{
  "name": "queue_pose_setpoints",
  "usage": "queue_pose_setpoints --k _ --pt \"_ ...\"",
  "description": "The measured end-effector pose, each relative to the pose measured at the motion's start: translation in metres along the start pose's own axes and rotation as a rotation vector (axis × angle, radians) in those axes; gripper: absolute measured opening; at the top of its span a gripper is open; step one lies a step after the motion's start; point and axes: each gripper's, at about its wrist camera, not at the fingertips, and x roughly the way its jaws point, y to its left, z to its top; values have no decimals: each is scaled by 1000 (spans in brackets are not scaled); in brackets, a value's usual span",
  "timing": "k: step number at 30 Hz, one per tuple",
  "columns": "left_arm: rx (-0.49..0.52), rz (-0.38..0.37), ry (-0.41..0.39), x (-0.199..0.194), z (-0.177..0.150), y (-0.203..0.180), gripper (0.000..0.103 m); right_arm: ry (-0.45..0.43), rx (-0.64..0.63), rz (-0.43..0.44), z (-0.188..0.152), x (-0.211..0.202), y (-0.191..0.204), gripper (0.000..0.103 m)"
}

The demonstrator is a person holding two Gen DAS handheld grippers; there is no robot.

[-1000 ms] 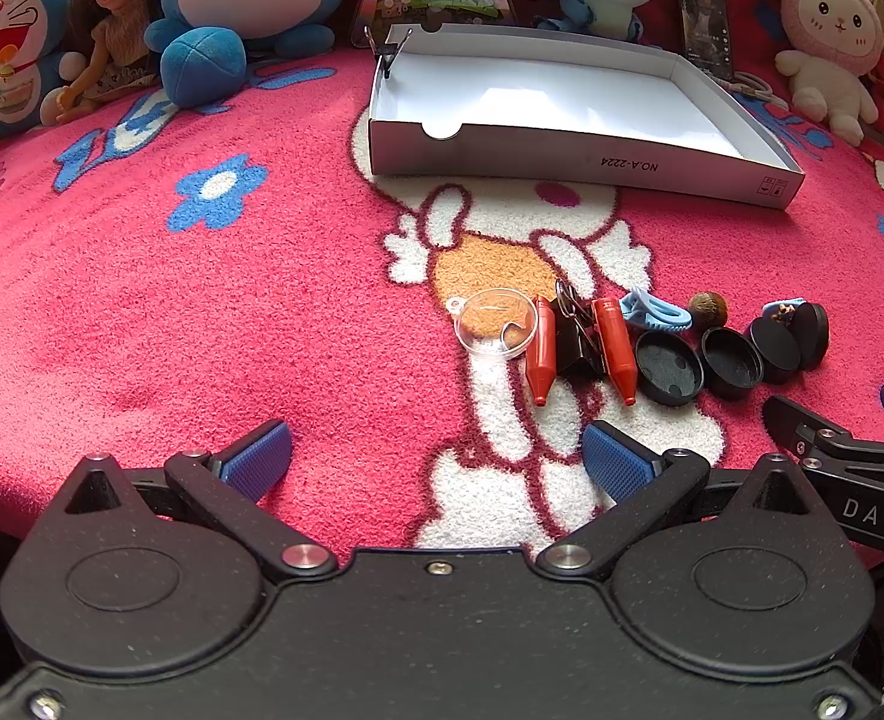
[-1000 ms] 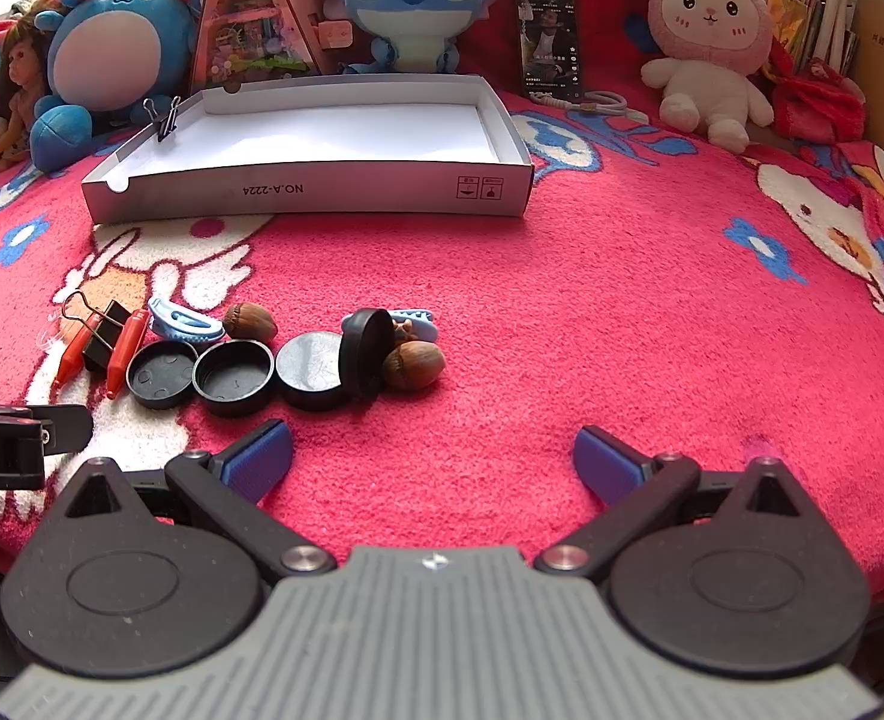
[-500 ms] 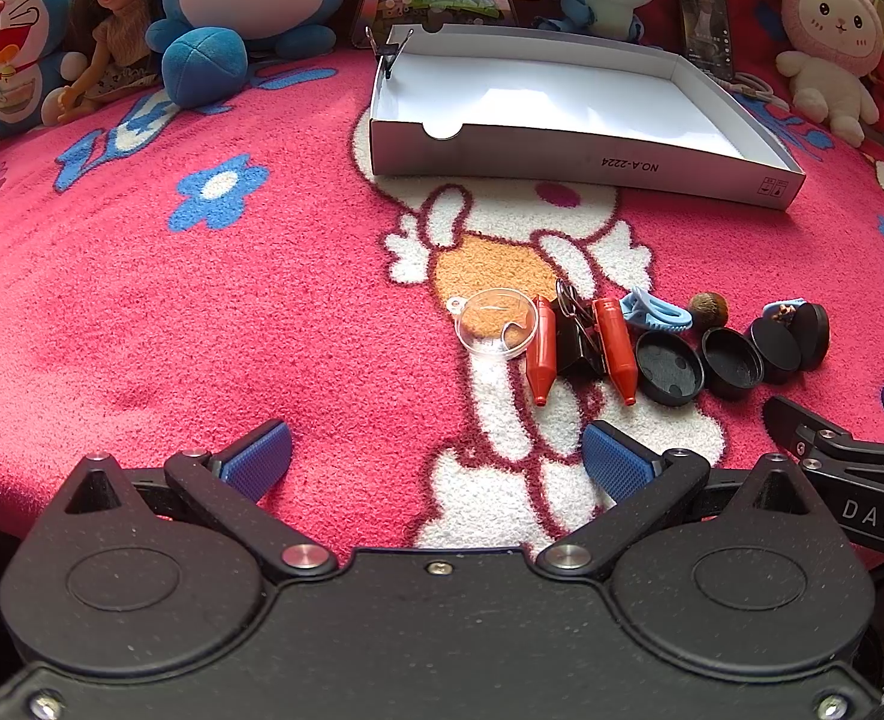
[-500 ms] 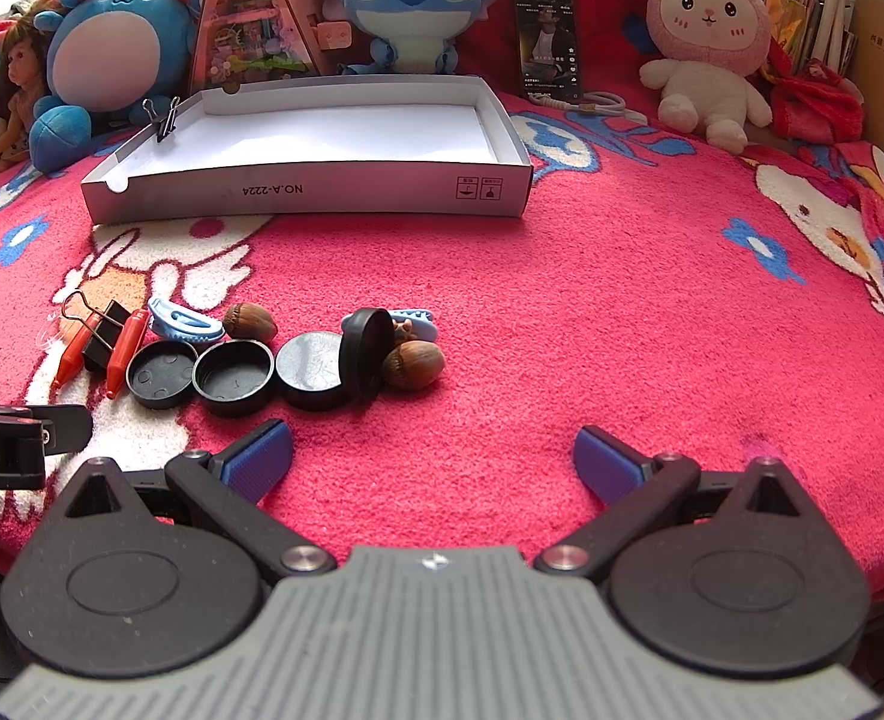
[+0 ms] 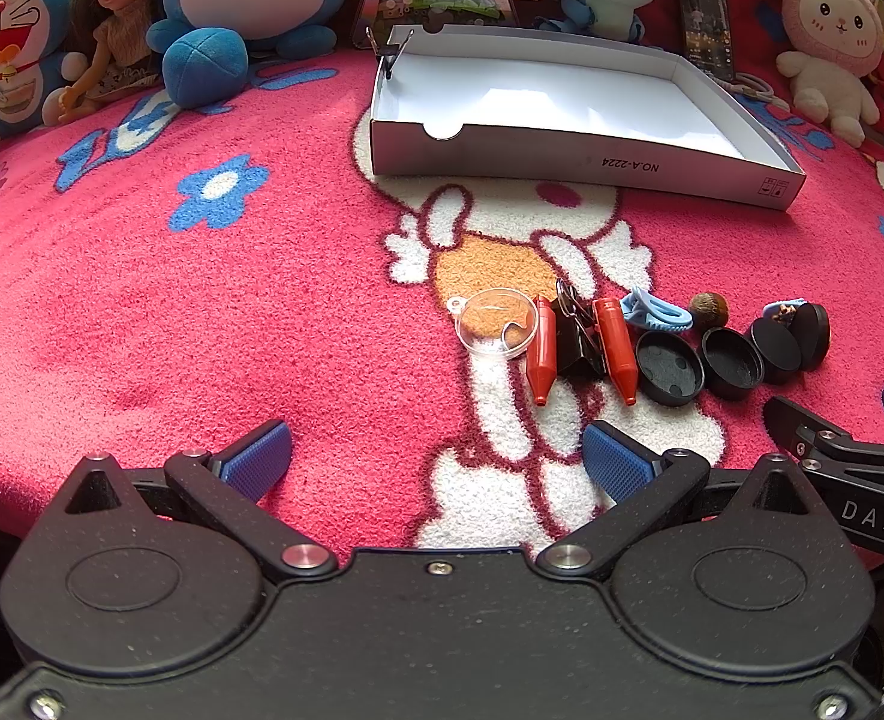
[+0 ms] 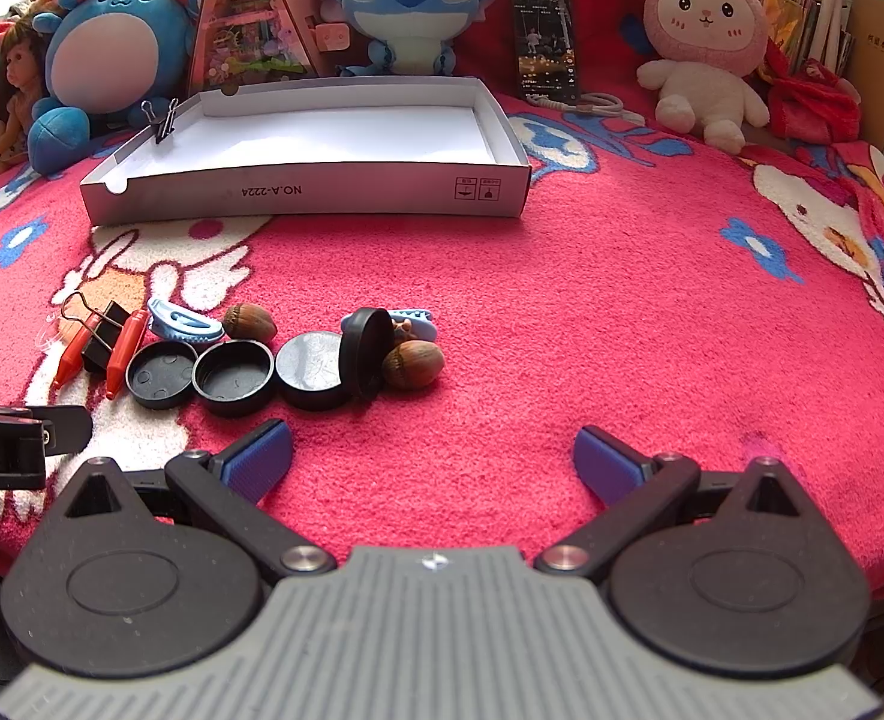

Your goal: Organize rigid objects

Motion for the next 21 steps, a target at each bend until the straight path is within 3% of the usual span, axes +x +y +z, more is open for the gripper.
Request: queue_pose_setpoints --k 21 --pt "-3 0 -2 -1 0 1 103 -9 -7 7 0 -2 -2 103"
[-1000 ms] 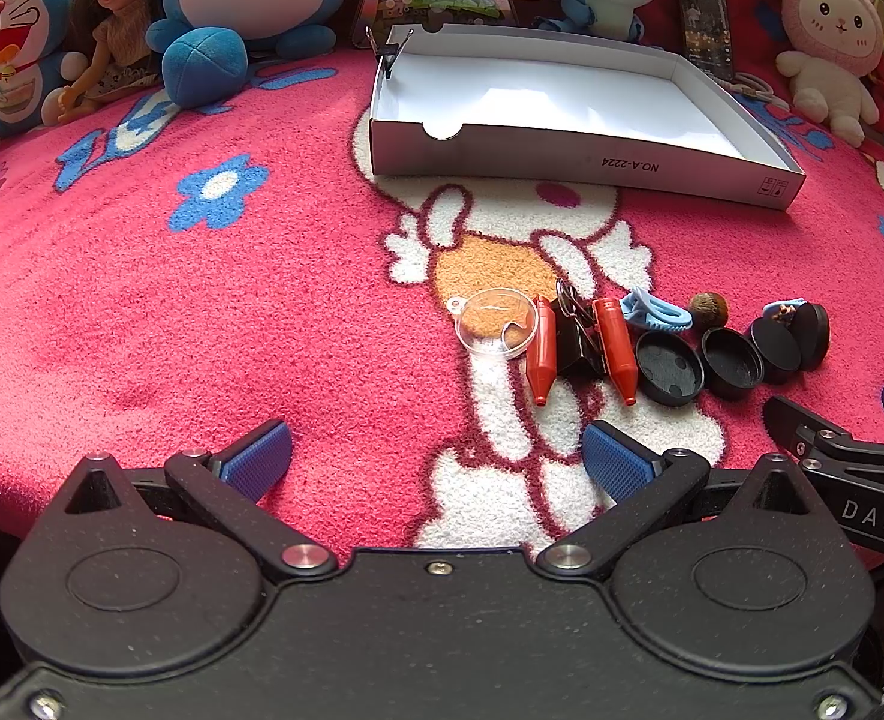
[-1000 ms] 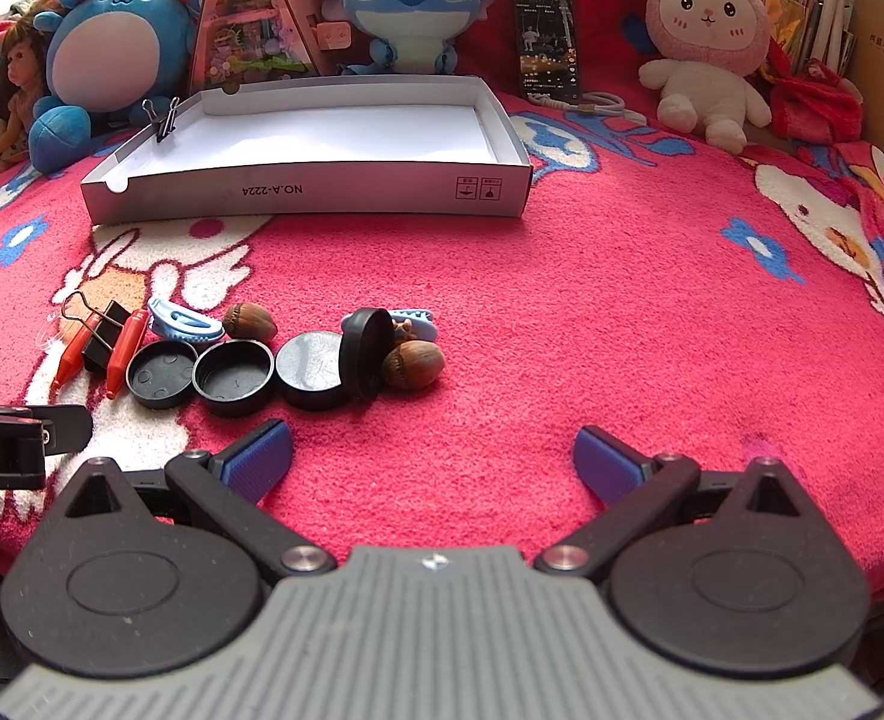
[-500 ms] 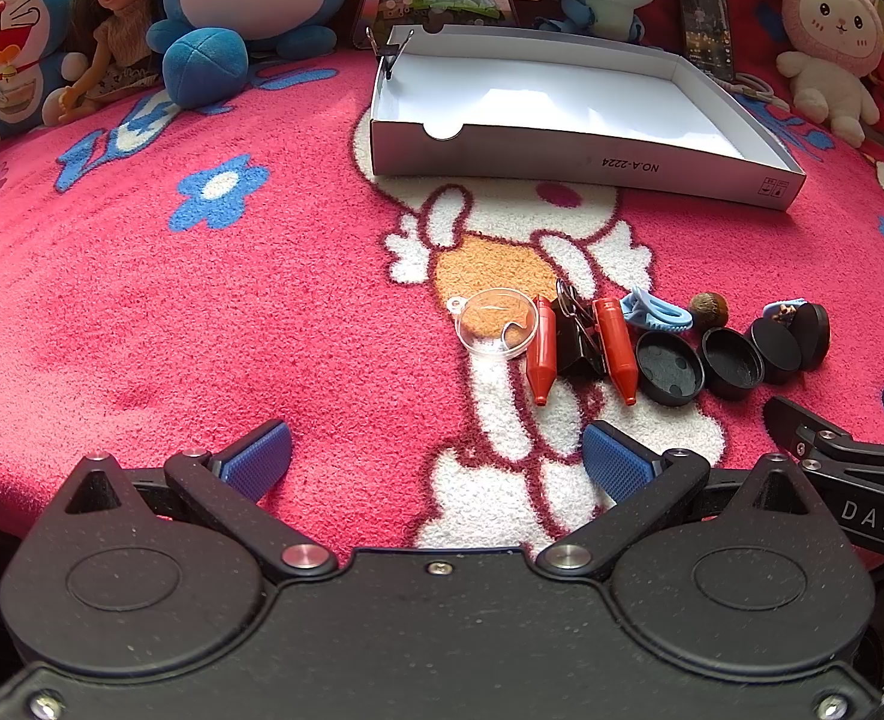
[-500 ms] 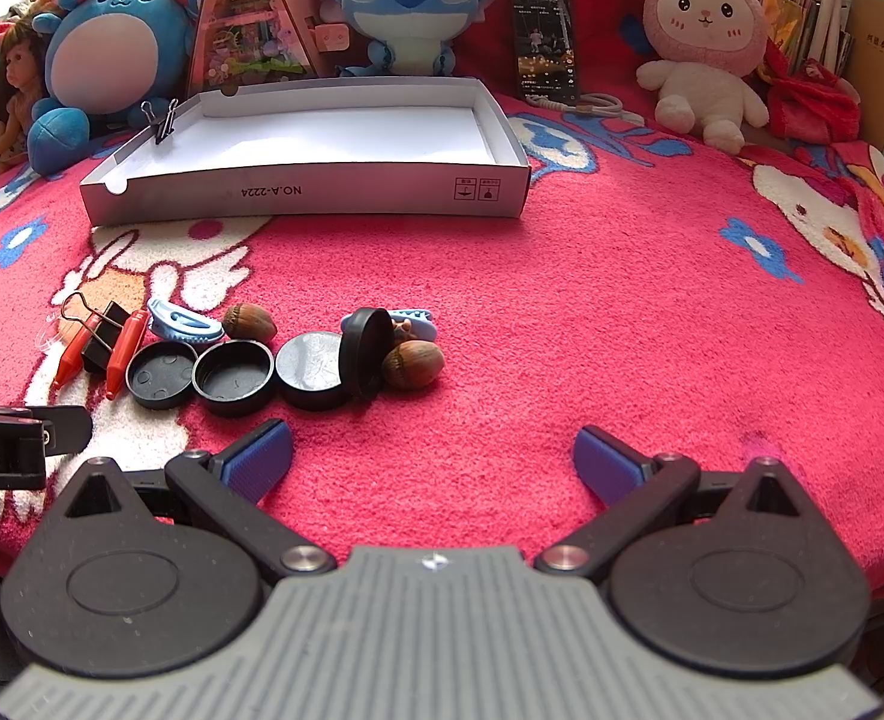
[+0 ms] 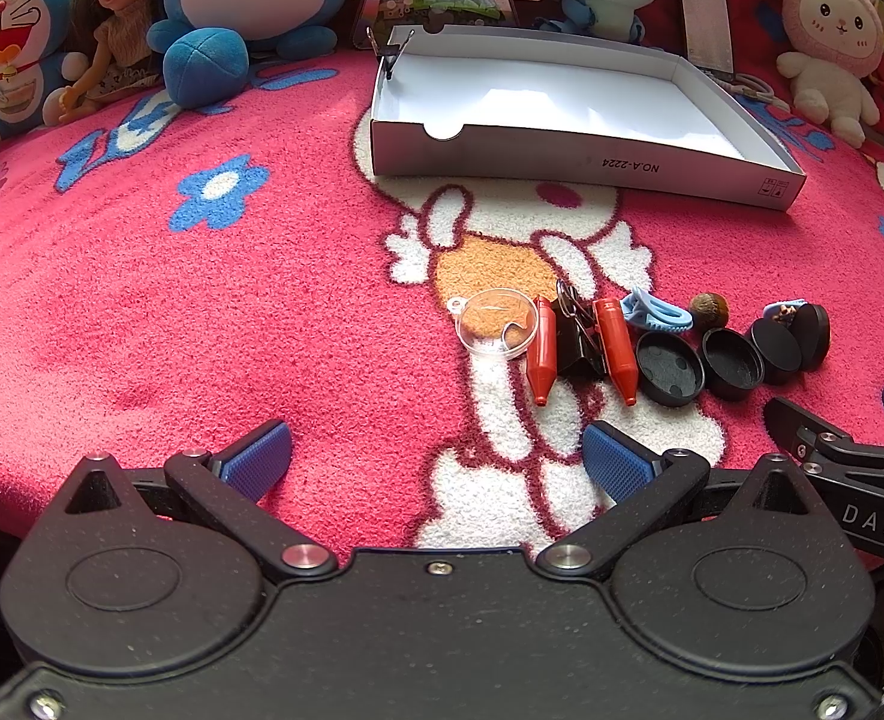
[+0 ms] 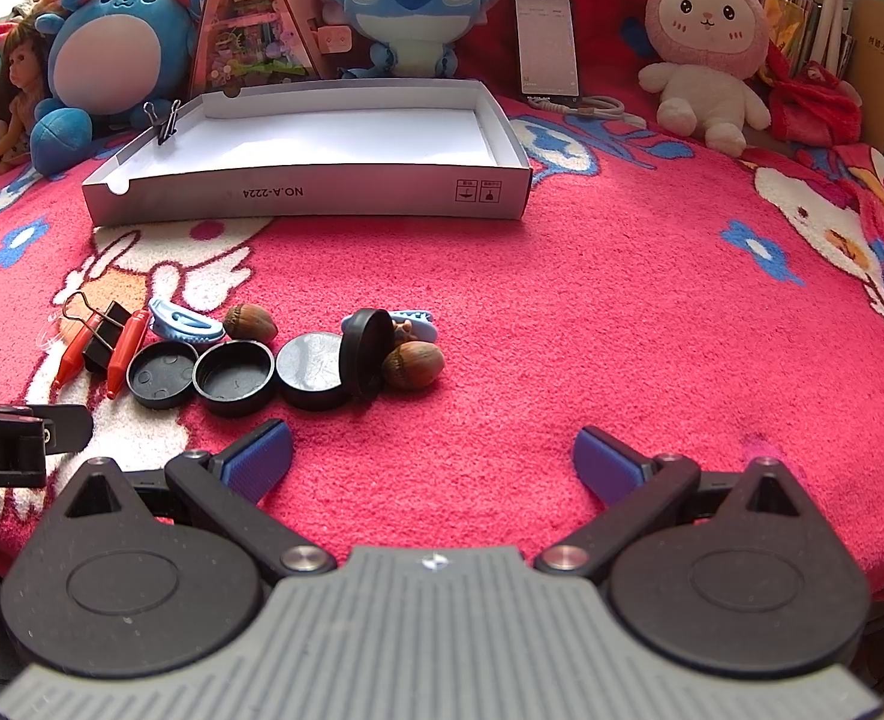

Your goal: Organize rigid objects

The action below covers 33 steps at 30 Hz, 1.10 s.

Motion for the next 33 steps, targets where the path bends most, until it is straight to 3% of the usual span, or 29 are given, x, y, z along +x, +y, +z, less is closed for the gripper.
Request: queue_pose_setpoints --k 10,16,22,24,29,31,33 --pt "23 -18 -47 -3 -5 8 103 -17 -34 51 -1 3 -6 103" --pt "43 -27 -84 -2 -9 10 103 -92 -24 52 -13 0 -6 103" --pt "37 -40 -91 -5 -9 10 101 -105 -25 64 -12 -2 -8 103" --pt "38 -51 -100 -9 -8 11 93 -123 -33 72 -13 -5 -8 99" --pt "71 -101 -146 -24 -10 9 54 -184 -39 83 -13 -16 -10 85" --pt "58 -131 -155 -29 -9 10 40 -205 -37 89 -13 -21 -10 72" --pt "44 -185 -153 -33 -8 11 30 -225 -35 109 -14 -27 -9 48"
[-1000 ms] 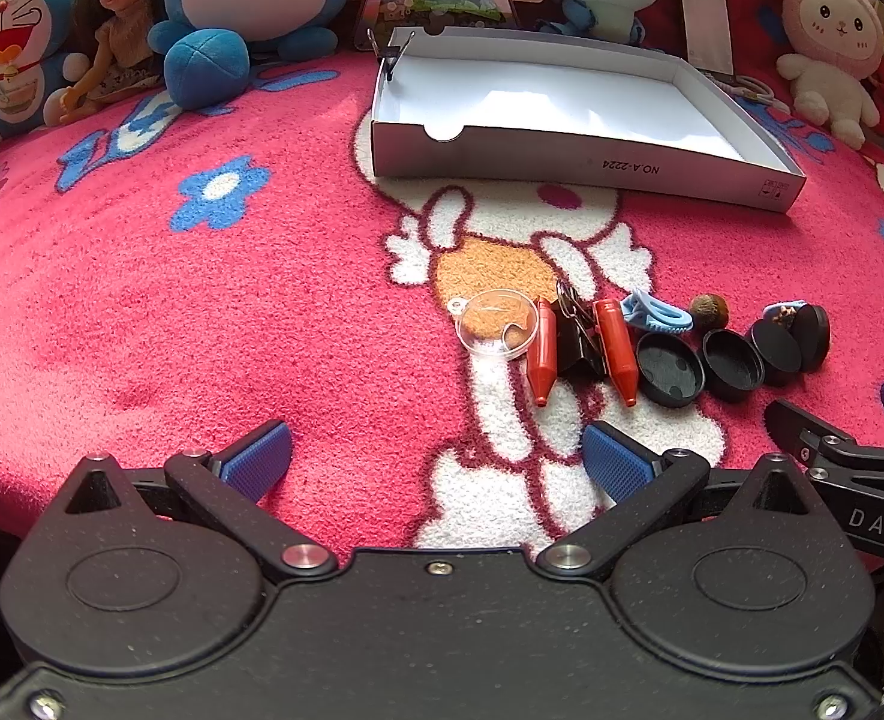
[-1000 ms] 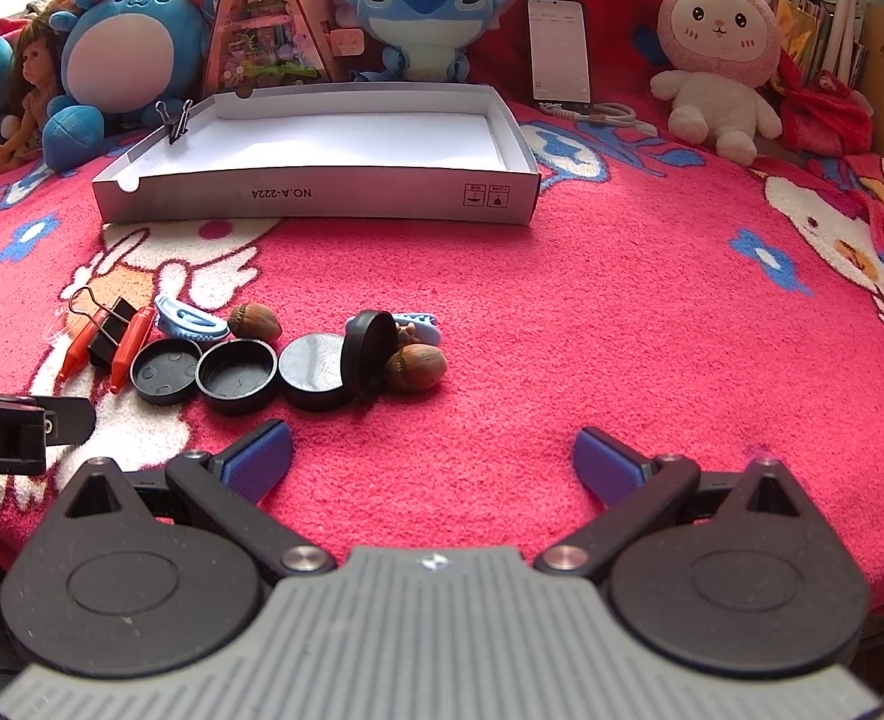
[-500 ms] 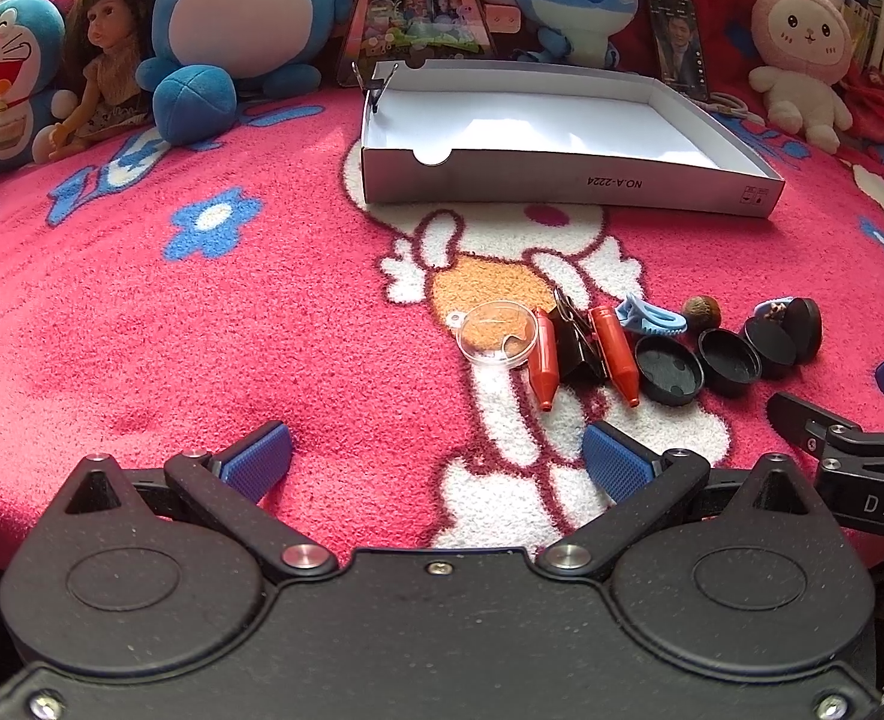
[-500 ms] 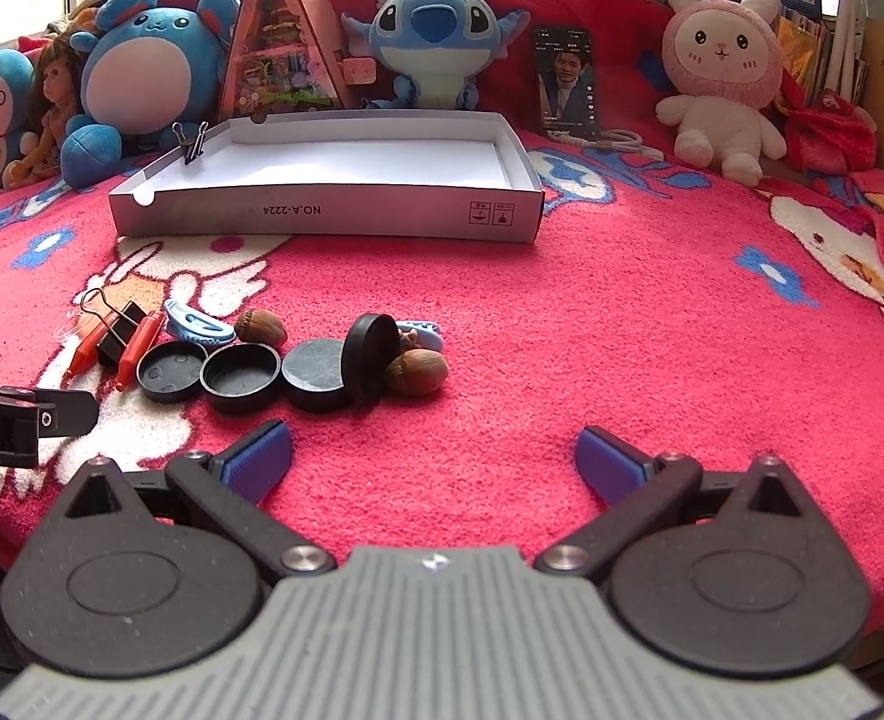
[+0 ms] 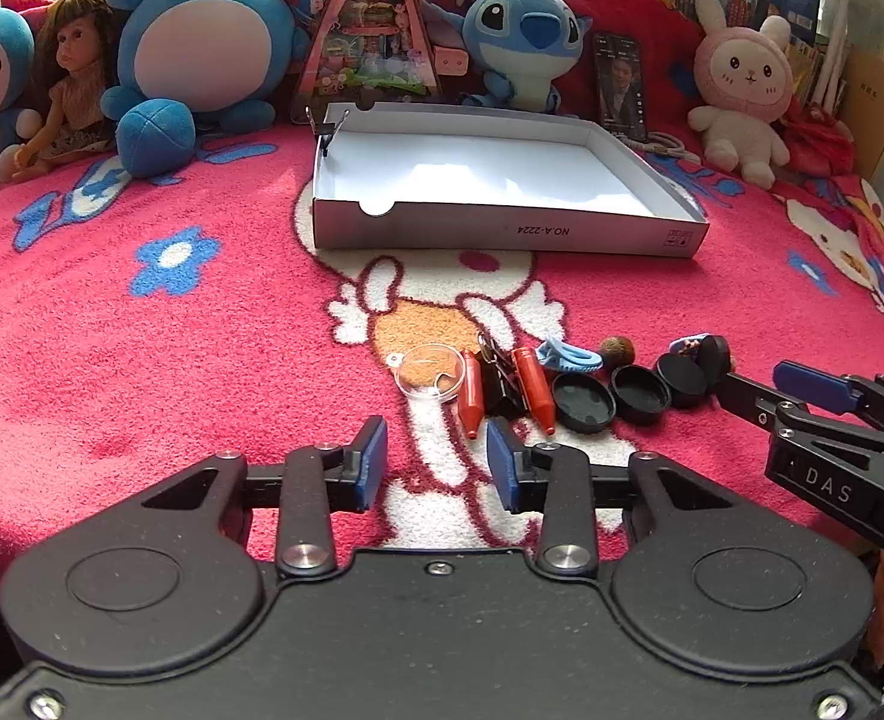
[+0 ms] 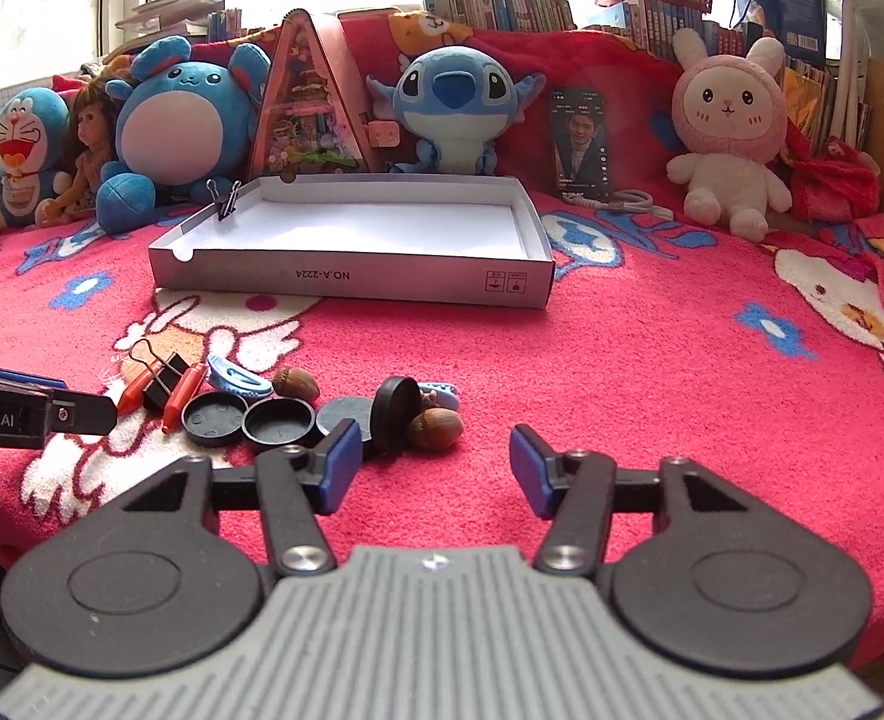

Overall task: Organize rigid objects
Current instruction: 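Grasp the red crayon with the left tool while the right tool grasps a black lid, then carry both held items into the white tray and open both tools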

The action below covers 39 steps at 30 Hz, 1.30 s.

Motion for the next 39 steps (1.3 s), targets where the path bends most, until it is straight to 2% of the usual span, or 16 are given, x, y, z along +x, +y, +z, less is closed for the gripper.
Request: queue_pose_setpoints --k 2,6,8,14,20,27,31,33,34,35,39 --pt "-6 -44 3 0 2 0 25 -17 -11 54 1 -6 4 39" --pt "23 -14 16 9 1 -6 21 27 -23 121 4 -1 14 25" --pt "15 -18 17 12 1 -5 20 45 -15 131 4 4 15 24" --pt "1 -33 15 24 8 -3 20 76 -31 125 5 18 18 25" --pt "-5 -32 7 33 13 -2 21 70 -18 98 10 32 10 46" --pt "1 -22 -17 41 18 -3 32 50 -50 93 16 42 14 55" --pt "6 -20 -20 44 18 -4 32 47 -56 93 17 47 16 55" --pt "8 -10 -21 44 17 -5 16 46 -57 94 17 48 17 54" --pt "5 -11 -19 43 17 -4 10 48 -57 95 16 48 18 45" --pt "-6 -20 -16 40 17 -3 10 49 -56 98 16 47 19 38" --pt "-14 -51 -24 28 20 0 10 38 -81 107 16 35 23 37"
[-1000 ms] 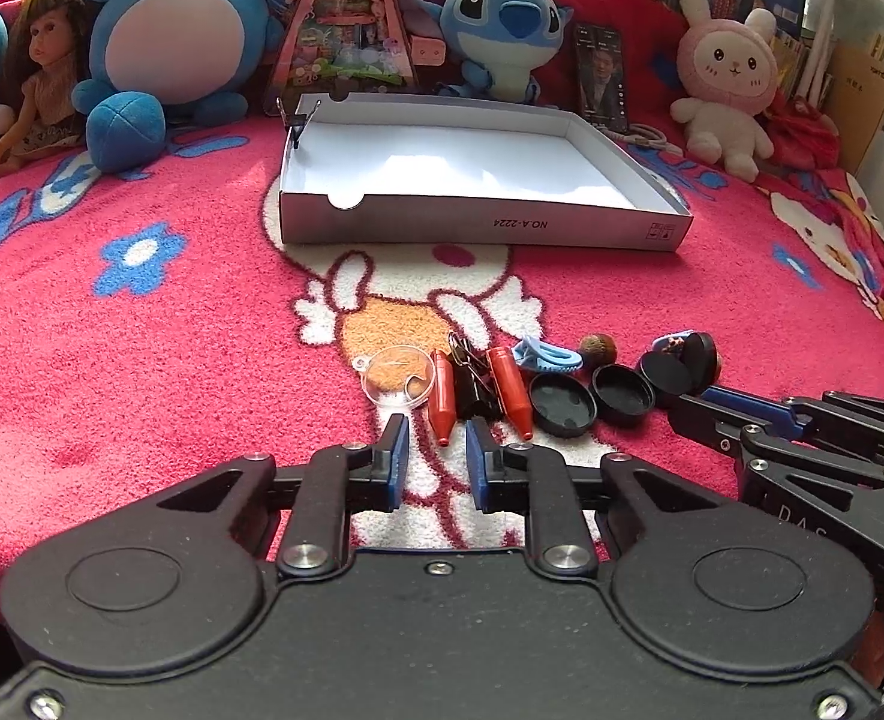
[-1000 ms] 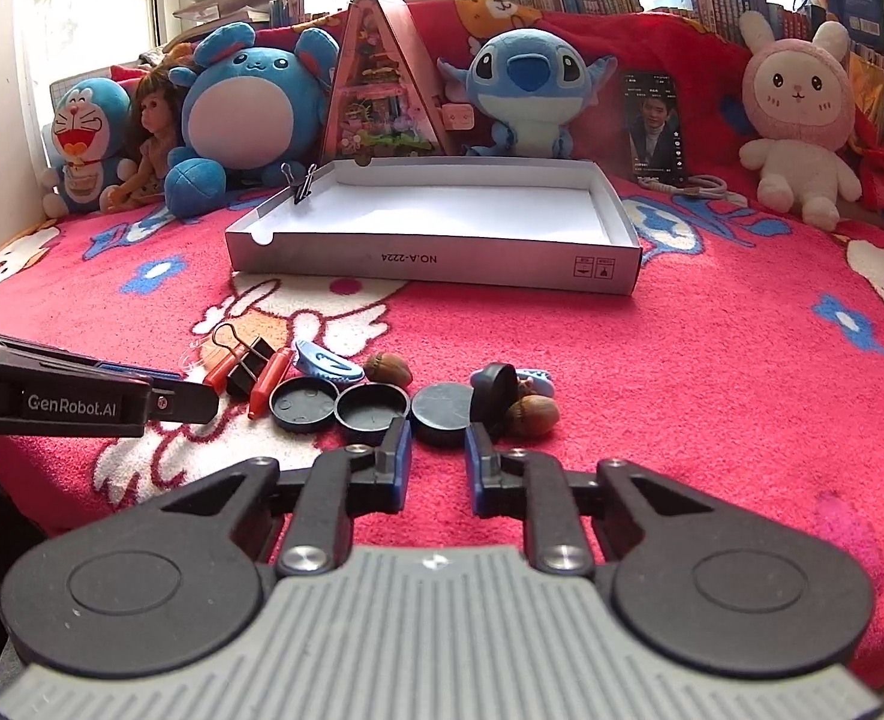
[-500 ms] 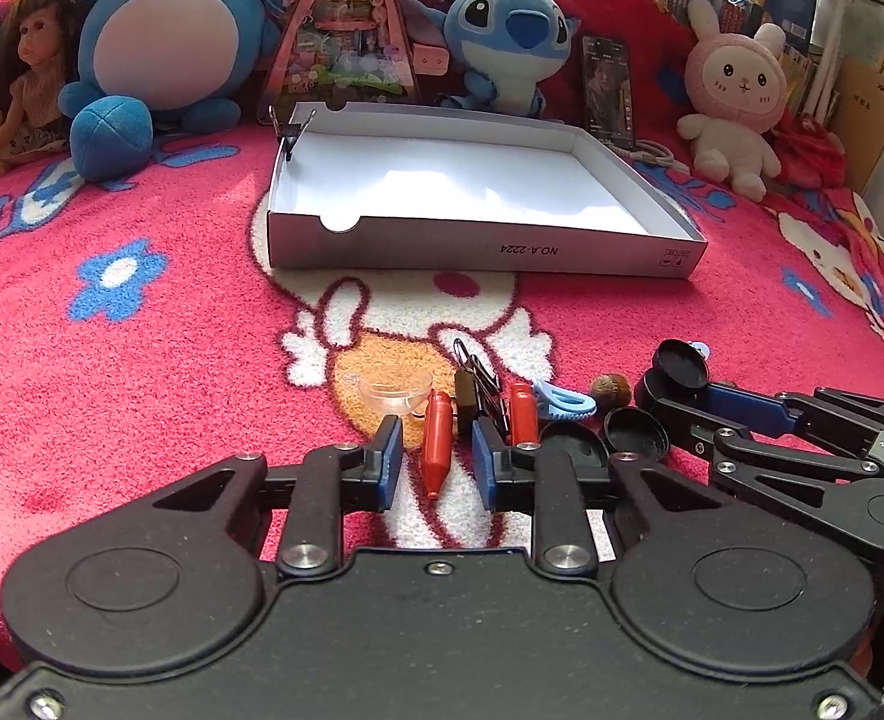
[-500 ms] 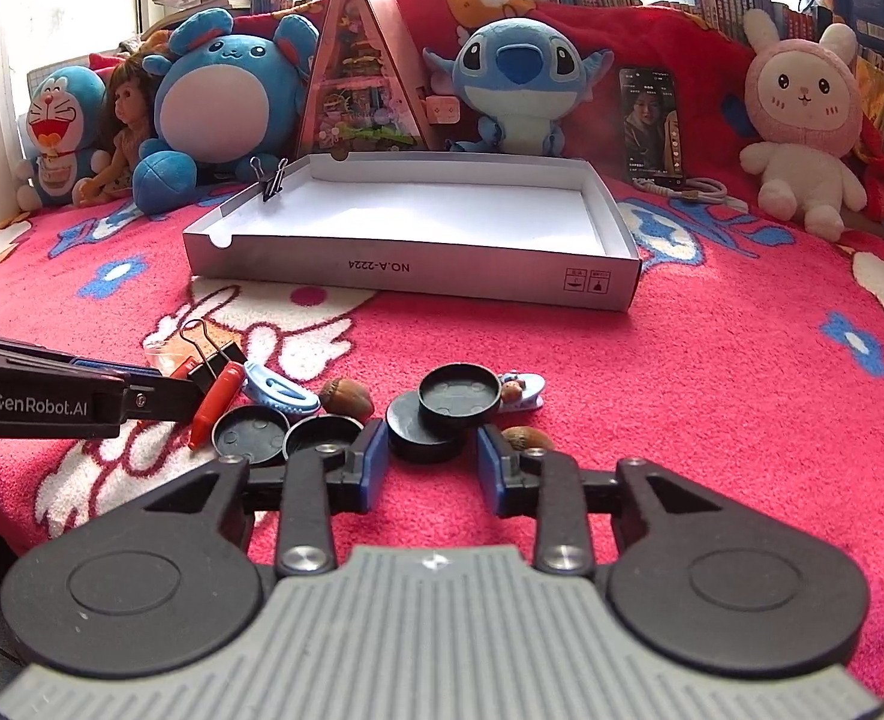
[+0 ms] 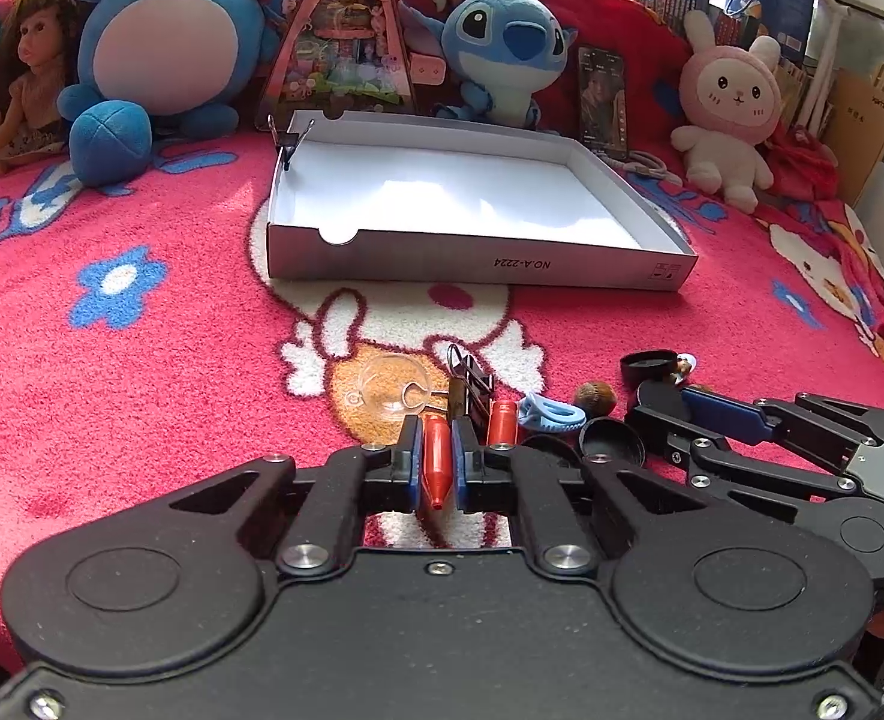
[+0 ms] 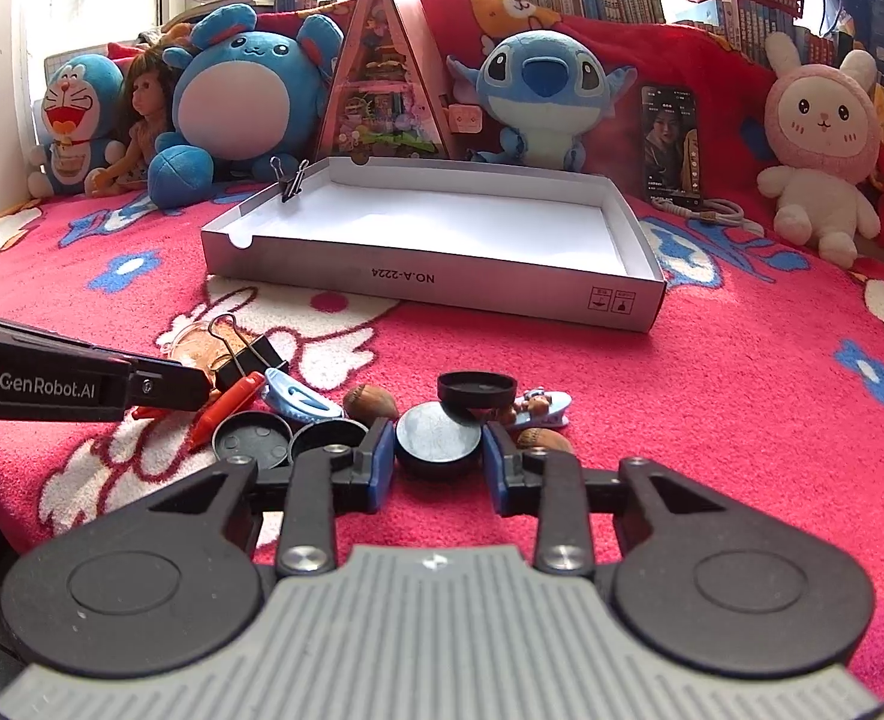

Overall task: Organize rigid objects
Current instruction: 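Carry both held items into the white tray and open both tools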

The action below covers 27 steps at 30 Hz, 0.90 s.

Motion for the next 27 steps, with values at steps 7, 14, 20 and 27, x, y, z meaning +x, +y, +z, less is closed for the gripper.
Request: queue_pose_setpoints --k 7,14,20,27 --pt "-16 -39 -41 -13 22 9 10 -14 70 34 15 -16 -13 37" --pt "-37 -64 -51 9 81 26 10 -6 137 49 54 2 -38 37" --pt "-91 -129 33 66 143 35 10 94 205 51 111 57 -68 37" --pt "-122 -44 116 134 165 38 10 220 180 -2 137 120 -70 37"
